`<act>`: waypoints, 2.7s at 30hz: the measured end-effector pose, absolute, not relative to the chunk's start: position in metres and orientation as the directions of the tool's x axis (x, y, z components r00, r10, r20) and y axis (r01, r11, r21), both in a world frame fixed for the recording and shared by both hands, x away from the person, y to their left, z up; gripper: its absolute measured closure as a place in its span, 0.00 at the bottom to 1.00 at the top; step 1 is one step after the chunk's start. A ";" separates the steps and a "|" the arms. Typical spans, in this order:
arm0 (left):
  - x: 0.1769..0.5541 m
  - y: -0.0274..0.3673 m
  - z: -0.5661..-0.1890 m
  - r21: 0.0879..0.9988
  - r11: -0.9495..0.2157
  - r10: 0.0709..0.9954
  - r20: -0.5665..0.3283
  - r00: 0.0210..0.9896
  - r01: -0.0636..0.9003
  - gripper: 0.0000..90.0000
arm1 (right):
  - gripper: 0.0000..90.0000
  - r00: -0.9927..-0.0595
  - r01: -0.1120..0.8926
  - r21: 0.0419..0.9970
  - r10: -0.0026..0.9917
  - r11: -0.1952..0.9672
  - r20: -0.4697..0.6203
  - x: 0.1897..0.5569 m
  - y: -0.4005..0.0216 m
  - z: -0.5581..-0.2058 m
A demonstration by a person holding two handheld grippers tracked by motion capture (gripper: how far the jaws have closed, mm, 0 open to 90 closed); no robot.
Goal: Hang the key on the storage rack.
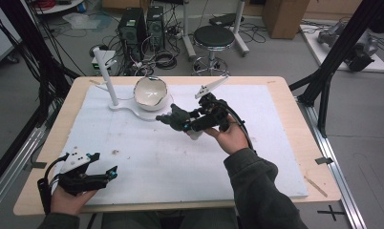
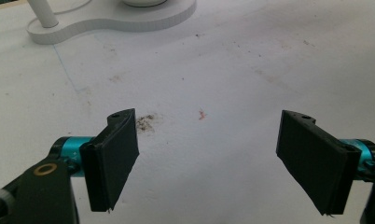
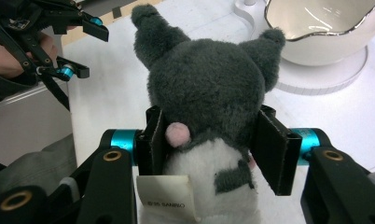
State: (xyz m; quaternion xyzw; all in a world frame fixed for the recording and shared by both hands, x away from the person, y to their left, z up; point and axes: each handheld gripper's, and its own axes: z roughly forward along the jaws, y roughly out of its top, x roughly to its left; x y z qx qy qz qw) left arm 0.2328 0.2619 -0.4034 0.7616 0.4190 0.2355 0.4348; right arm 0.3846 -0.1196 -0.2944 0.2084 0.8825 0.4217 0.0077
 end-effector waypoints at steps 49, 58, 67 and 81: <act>0.234 0.265 -0.404 0.860 -0.266 0.842 -0.012 0.539 0.435 0.23 | 0.54 -0.909 0.288 0.832 0.409 0.474 0.082 0.413 -0.044 -0.299; 0.234 0.265 -0.404 0.862 -0.263 0.843 -0.014 0.538 0.434 0.23 | 0.54 -0.914 0.274 0.840 0.398 0.468 0.077 0.420 -0.026 -0.294; 0.235 0.266 -0.404 0.861 -0.261 0.844 -0.015 0.536 0.435 0.23 | 0.54 -0.918 0.273 0.846 0.387 0.458 0.087 0.430 -0.011 -0.287; 0.235 0.265 -0.405 0.862 -0.261 0.843 -0.017 0.538 0.435 0.23 | 0.54 -0.923 0.260 0.856 0.375 0.447 0.085 0.441 0.015 -0.280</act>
